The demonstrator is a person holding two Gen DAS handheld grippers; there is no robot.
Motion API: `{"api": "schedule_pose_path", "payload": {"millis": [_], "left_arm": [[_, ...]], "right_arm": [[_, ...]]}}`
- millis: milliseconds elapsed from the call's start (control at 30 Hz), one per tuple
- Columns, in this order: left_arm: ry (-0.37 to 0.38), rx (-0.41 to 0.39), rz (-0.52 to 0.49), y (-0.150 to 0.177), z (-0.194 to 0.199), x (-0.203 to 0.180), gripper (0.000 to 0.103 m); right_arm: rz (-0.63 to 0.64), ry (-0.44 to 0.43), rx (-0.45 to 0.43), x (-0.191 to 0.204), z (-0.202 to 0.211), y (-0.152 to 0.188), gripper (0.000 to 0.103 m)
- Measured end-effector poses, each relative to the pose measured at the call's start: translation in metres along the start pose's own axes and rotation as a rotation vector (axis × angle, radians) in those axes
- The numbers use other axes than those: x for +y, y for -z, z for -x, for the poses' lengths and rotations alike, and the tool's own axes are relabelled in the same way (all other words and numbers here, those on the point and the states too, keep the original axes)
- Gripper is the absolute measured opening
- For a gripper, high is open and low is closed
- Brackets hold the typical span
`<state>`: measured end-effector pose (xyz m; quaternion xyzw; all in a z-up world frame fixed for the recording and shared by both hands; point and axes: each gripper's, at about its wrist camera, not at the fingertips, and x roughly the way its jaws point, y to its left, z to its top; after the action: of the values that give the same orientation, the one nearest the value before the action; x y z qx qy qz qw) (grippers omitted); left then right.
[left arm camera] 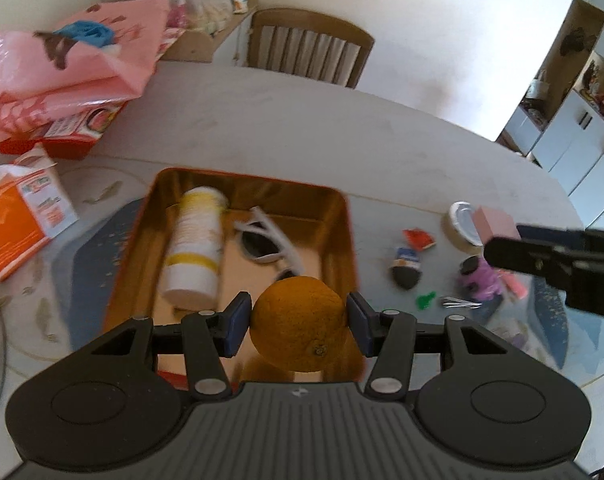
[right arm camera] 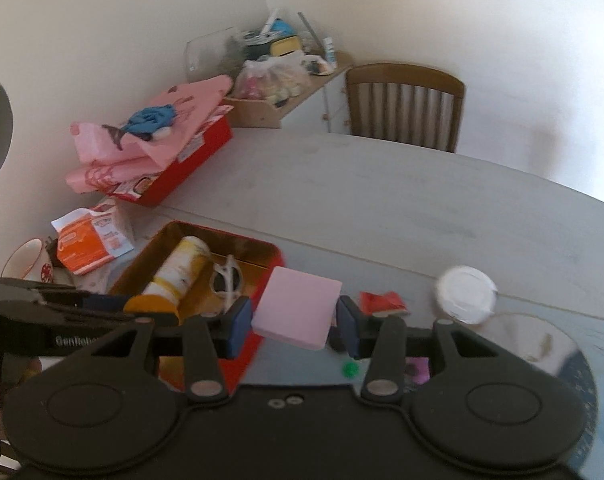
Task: Organize rigid objects
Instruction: 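Carry the orange into the tray with left tool while right tool places the pink sponge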
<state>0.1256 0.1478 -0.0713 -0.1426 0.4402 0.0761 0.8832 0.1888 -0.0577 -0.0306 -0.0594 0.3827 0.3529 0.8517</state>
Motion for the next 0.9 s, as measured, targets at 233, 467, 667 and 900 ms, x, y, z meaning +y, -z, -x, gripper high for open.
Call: {"api": "schedule_pose_path", "payload": {"millis": [233,467,667,900], "left_arm": [[-0.039,0.037,0.016,0.001,-0.014,0.032,0.051],[-0.010,0.056,-0.015,0.000,-0.028,0.031,0.051],[-0.001,0.079,-0.051,-0.001,-0.044,0.027,0.051],[0.002,0.121,-0.052,-0.002,-0.065,0.031,0.051]], "right_arm": [[0.071,-0.026,0.018,0.036,-0.040,-0.018,0.045],[0.144,-0.027,0.081,0.061,-0.094,-0.032,0.045],[0.171,-0.014,0.147,0.069,-0.129,-0.033,0.045],[0.245,0.018,0.204,0.077,-0.154,-0.029,0.045]]}}
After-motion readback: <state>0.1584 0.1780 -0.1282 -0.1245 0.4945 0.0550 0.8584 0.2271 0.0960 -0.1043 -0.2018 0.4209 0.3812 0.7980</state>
